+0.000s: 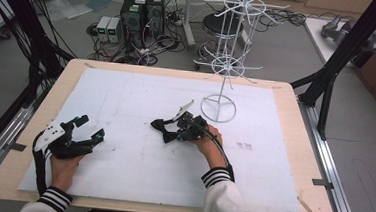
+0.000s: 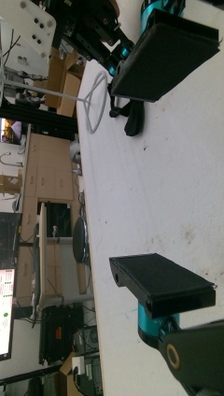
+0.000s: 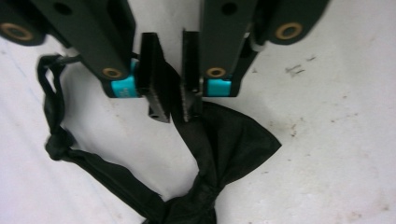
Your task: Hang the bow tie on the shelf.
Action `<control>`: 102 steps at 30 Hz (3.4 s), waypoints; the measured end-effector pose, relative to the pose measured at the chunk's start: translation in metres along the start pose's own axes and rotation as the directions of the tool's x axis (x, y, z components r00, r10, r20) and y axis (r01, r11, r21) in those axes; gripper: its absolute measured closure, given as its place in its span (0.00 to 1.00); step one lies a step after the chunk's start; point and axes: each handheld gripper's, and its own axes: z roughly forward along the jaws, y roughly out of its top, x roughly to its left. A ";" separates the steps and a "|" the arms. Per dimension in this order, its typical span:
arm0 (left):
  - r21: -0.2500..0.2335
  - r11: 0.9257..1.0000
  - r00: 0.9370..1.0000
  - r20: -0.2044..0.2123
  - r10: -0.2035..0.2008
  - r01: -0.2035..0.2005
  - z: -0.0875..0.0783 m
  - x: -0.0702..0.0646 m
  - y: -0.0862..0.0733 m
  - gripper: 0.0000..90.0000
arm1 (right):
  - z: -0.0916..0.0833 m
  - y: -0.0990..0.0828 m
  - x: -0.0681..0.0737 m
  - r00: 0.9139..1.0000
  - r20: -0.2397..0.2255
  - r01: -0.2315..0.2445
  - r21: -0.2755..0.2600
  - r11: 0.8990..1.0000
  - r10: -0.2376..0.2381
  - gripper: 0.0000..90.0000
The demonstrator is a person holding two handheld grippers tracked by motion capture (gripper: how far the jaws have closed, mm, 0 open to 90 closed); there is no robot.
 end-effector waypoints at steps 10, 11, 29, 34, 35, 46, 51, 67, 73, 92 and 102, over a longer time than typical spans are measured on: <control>0.000 1.000 1.000 0.000 0.002 -0.002 0.000 0.000 0.000 0.17 | 0.000 0.002 0.003 1.000 -0.001 -0.003 0.010 1.000 0.003 0.99; 0.000 1.000 1.000 0.000 0.001 -0.001 0.000 0.000 0.000 0.17 | 0.000 0.002 0.004 1.000 -0.001 -0.004 0.010 1.000 0.004 0.99; 0.001 1.000 1.000 0.000 0.005 -0.005 0.000 0.000 0.000 0.17 | -0.016 0.000 0.011 0.999 -0.008 -0.046 -0.135 0.990 0.045 0.99; 0.001 1.000 1.000 -0.002 0.004 -0.004 0.000 0.000 0.000 0.17 | -0.024 0.001 0.016 0.999 0.002 -0.037 -0.218 0.975 0.038 0.99; 0.002 1.000 1.000 -0.002 0.004 -0.004 0.000 0.000 0.000 0.17 | -0.028 0.001 0.018 0.999 0.010 -0.033 -0.239 0.970 0.036 0.99; 0.002 1.000 1.000 -0.002 0.006 -0.006 0.000 0.000 0.000 0.17 | -0.058 -0.001 0.025 0.996 0.063 -0.029 -0.392 0.919 0.058 0.99; 0.001 1.000 1.000 -0.002 0.005 -0.005 0.000 0.000 0.000 0.17 | -0.072 -0.004 0.027 0.992 0.094 -0.030 -0.445 0.895 0.080 0.99; 0.001 1.000 1.000 -0.001 0.002 -0.002 0.000 0.000 0.000 0.17 | -0.110 -0.010 0.029 0.977 0.190 0.012 -0.512 0.859 0.099 0.99; -0.002 1.000 1.000 -0.003 -0.003 0.003 0.000 0.000 0.000 0.17 | -0.133 -0.014 0.026 0.967 0.228 0.023 -0.525 0.851 0.115 0.99; -0.001 1.000 1.000 -0.005 -0.001 0.001 0.000 0.000 0.000 0.17 | -0.186 -0.026 0.011 0.938 0.299 0.035 -0.586 0.810 0.176 0.99; -0.003 1.000 1.000 -0.007 -0.007 0.007 0.000 0.000 0.000 0.17 | -0.203 -0.031 0.002 0.923 0.319 0.027 -0.610 0.792 0.214 0.99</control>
